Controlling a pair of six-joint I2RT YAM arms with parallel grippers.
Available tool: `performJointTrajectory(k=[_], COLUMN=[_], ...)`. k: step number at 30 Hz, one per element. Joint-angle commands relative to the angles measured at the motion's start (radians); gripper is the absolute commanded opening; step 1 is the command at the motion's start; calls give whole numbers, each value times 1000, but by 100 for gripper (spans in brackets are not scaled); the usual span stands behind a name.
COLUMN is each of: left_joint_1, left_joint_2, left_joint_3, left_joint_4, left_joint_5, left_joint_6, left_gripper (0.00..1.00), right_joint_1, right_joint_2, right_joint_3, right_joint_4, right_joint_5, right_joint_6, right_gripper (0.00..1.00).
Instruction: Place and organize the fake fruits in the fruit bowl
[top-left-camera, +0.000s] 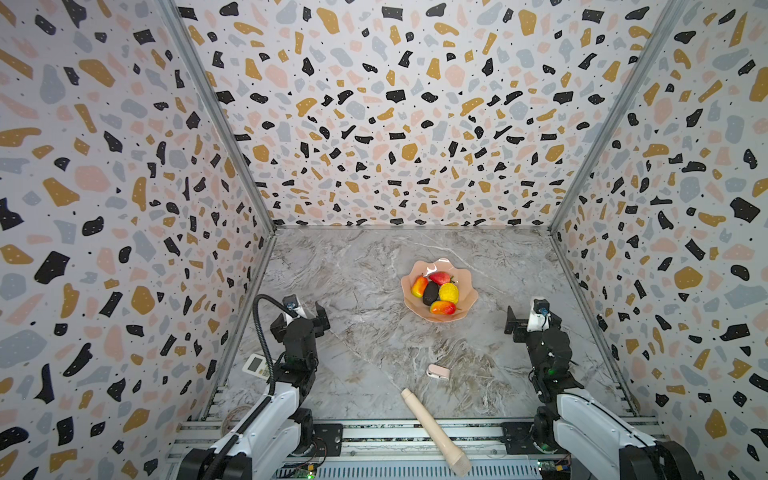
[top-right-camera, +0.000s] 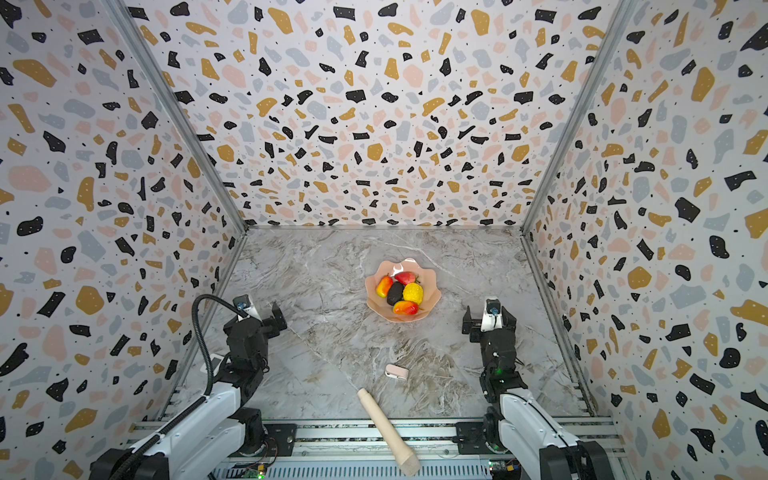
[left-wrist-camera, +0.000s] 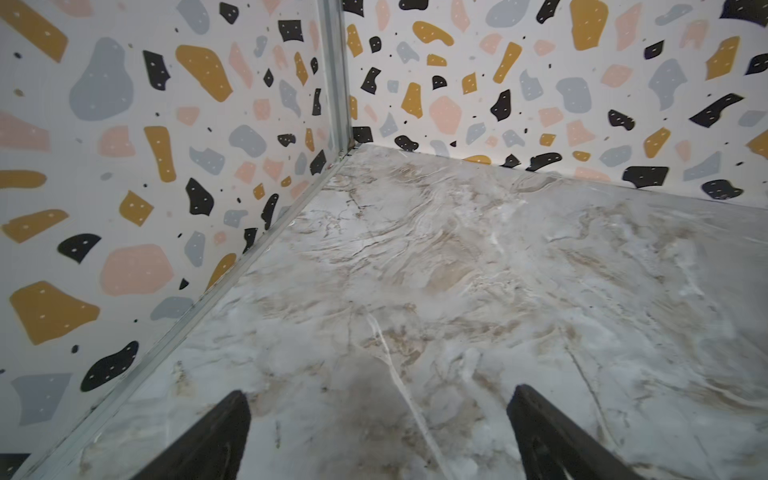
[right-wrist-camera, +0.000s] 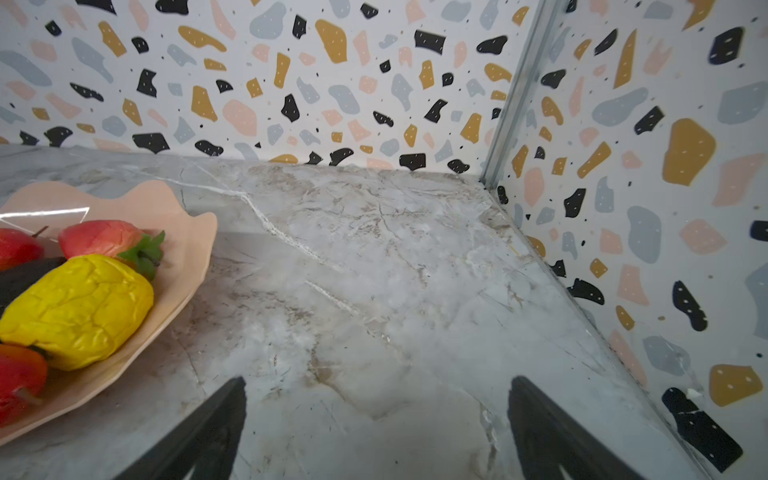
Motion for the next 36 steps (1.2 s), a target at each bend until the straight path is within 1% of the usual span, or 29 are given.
performJointTrajectory(k=[1, 4, 6, 8, 10, 14, 16, 17, 18, 19, 20, 22, 24, 25, 27, 29, 31, 33, 36], left_joint_1=[1, 1, 1, 1, 1, 9, 9, 9, 9, 11, 12, 13, 14, 13, 13, 13, 13, 13, 13], left_joint_2=[35, 118, 196, 244, 293, 370, 392, 425, 474, 537, 550, 488, 529, 527, 494, 516, 498, 507, 502], left_joint_3=[-23, -26, -21, 31, 32, 99, 104, 59, 31, -5, -22, 29, 3, 2, 27, 13, 23, 17, 17], left_joint_4=[292, 350, 398, 350, 427, 390, 414, 551, 629, 792, 821, 618, 739, 732, 635, 696, 648, 675, 668], left_joint_5=[-124, -147, -140, -113, -106, -53, -16, 13, 7, -8, -2, 20, 20, 21, 24, 21, 24, 24, 24], left_joint_6=[42, 86, 105, 116, 135, 133, 118, 129, 121, 130, 128, 115, 128, 127, 122, 127, 125, 126, 127], left_gripper=[100, 100, 99, 100, 99, 100, 100, 100, 100, 100, 100, 100, 99, 99, 100, 100, 100, 100, 100], right_joint_1=[-10, -19, -22, -22, -22, -24, -24, -24, -34, -54, -59, -59, -59, -58, -57, -56, -44, -38, -42], right_joint_2=[46, 168, 237, 315, 379, 558, 647, 644, 631, 623, 628, 628, 627, 627, 625, 625, 625, 627, 633], right_joint_3=[-23, -4, 16, 49, 78, 88, 119, 162, 192, 188, 186, 186, 187, 185, 183, 183, 185, 184, 190], right_joint_4=[223, 298, 351, 393, 418, 585, 635, 548, 445, 437, 454, 447, 448, 450, 450, 450, 449, 455, 451], right_joint_5=[46, 52, 16, -4, -18, -29, -22, -38, -60, -96, -99, -99, -100, -100, -99, -98, -76, -69, -76], right_joint_6=[29, 12, -2, -12, -14, -8, -13, -13, -3, 3, 4, 2, 1, 2, -1, -1, -7, -12, -6], right_gripper=[99, 99, 99, 99, 99, 99, 99, 99, 99, 99, 99, 99, 99, 99, 99, 99, 99, 99, 99])
